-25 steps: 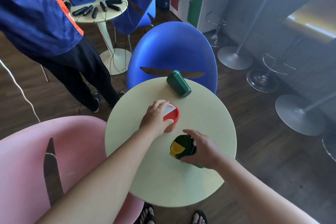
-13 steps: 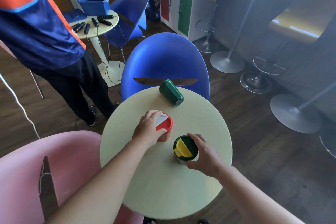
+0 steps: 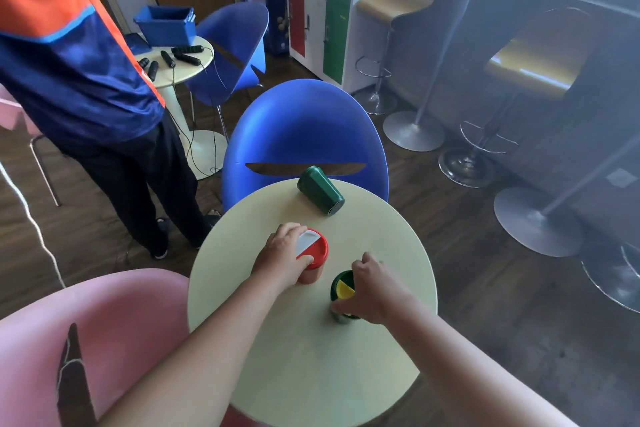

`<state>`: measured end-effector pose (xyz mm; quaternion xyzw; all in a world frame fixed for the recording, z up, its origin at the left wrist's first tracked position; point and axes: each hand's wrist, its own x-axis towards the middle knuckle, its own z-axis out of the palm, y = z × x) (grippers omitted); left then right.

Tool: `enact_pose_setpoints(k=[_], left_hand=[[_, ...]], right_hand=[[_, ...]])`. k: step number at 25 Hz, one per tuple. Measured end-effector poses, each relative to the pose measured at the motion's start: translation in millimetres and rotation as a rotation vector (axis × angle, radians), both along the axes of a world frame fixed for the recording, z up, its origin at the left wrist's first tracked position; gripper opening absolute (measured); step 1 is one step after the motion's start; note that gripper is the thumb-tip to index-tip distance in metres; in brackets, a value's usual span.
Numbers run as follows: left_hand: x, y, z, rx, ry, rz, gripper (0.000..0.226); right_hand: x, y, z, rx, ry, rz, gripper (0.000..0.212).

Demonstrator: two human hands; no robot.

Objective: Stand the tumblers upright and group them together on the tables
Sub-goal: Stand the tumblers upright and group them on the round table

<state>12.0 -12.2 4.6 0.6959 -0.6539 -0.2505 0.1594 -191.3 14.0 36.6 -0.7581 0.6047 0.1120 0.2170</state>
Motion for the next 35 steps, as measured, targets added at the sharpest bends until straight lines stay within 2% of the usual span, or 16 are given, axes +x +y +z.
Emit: enact_pose_setpoints(k=[2,4,6,8,13,17,27,32,35], left_hand=[[3,0,-1,-0.005,0.012,-0.018,0.065],[6,-1,-2,-0.004,0.018,-0.032,0.065],[9,-2,-3,0.001,0.024,-0.045,0.066],[11,-3,-4,0.005,0.034,-0.058,0.066],[17,-7,-6,0.010,0.043,-0.079,0.066],[19,-8,-7,0.004,0.042,-0.089,0.065],[20,-7,-8,-0.032,0.051,-0.096,0.064],[18,-6,-7,-0.047,0.047,-0.056,0.063],[13,-4,-4,-0.063,0.029,-0.010,0.062]], right_hand=[[-6,-2,-2,0.004,-0.015,0.165,0.079],[-16,-3,-4,0.022,-0.079,0.228,0.093],[-23,-1,-5,0.038,-0.139,0.138,0.109],[-26,4,-9,0.060,-0.148,-0.002,0.115],[-11,16,-17,0.052,-0.225,-0.191,0.092],[10,17,-20,0.009,-0.261,-0.217,0.079],[12,-2,-6,0.024,-0.288,-0.189,0.103],[3,-64,5,-0.023,-0.356,-0.167,0.110],[4,-116,6,-0.048,-0.370,-0.116,0.103]])
